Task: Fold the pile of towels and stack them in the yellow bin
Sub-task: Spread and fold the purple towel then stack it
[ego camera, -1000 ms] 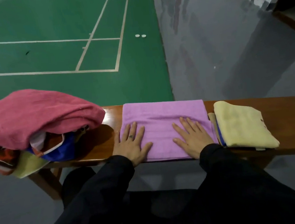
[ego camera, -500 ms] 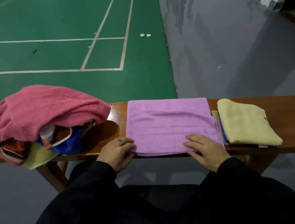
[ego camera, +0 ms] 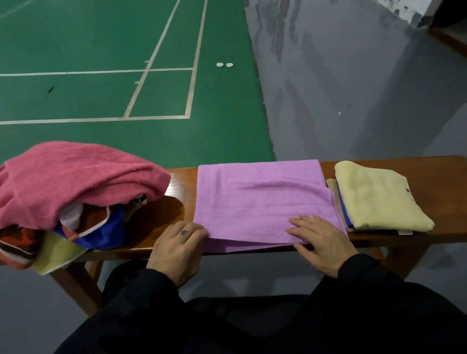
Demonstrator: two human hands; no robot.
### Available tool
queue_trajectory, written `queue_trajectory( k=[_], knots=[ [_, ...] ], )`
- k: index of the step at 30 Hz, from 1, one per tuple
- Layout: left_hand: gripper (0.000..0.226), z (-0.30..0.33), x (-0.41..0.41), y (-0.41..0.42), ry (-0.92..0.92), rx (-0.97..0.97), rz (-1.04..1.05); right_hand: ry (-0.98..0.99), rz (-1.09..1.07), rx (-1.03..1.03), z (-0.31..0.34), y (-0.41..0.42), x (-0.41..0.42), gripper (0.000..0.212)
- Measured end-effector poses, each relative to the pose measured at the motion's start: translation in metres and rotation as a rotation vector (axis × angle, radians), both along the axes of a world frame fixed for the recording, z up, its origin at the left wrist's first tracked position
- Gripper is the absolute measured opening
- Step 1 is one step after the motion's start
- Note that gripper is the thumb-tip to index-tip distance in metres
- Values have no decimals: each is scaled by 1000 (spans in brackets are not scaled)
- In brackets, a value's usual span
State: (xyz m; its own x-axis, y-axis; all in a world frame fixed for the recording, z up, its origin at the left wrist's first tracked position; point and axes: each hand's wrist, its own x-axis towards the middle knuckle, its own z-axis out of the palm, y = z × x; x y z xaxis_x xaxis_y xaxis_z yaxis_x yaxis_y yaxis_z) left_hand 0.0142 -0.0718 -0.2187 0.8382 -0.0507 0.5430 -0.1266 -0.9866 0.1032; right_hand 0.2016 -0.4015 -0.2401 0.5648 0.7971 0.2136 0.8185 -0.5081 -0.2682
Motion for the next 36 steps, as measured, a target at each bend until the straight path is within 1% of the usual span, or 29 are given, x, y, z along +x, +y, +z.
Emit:
queue_trajectory(
  k=[3,5,7,10,12,13,14,18,19,21,23,25,27,29,31,33,34,36],
  knots=[
    [16,-7,-9,2,87,80,-34,3,12,-11,-4,-3,1,40],
    [12,-10,-10,1,183,101,-20,6,14,-19,-6,-3,2,41],
    [17,-6,-9,-2,248,98,10,-21,6,-1,-4,-2,0,41],
    [32,5,-3,-10,230,73,58,-45,-94,81,6,0,-4,44],
    [38,11,14,-18,201,56,85,-19,-184,86,18,8,-1,49],
    [43,14,28,-23,224,50,107,7,-224,46,25,16,2,51],
    [50,17,45,-29,287,38,135,35,-258,-20,30,25,7,54],
    [75,2,103,-51,652,-31,233,77,-380,-251,33,59,28,70],
    [80,-6,107,-53,701,-29,261,89,-393,-304,29,60,31,72],
    [86,-15,106,-52,741,5,305,111,-381,-405,19,57,29,78],
    [87,-18,99,-44,751,25,313,116,-344,-432,10,53,19,82],
    [89,-23,85,-37,719,21,320,87,-305,-412,2,48,4,80],
    [90,-31,67,-35,629,21,327,59,-331,-372,-5,44,-7,83],
    [91,-39,49,-37,590,19,318,32,-400,-326,-8,39,-14,86],
    [91,-43,36,-41,574,12,310,-10,-464,-235,-5,35,-15,77],
    [87,-38,34,-41,547,-10,317,15,-546,-114,6,37,-2,56],
    [83,-32,37,-39,541,-55,320,64,-605,-78,13,39,9,48],
    [68,-20,50,-33,469,-177,353,104,-726,-81,24,43,30,39]
  ],
)
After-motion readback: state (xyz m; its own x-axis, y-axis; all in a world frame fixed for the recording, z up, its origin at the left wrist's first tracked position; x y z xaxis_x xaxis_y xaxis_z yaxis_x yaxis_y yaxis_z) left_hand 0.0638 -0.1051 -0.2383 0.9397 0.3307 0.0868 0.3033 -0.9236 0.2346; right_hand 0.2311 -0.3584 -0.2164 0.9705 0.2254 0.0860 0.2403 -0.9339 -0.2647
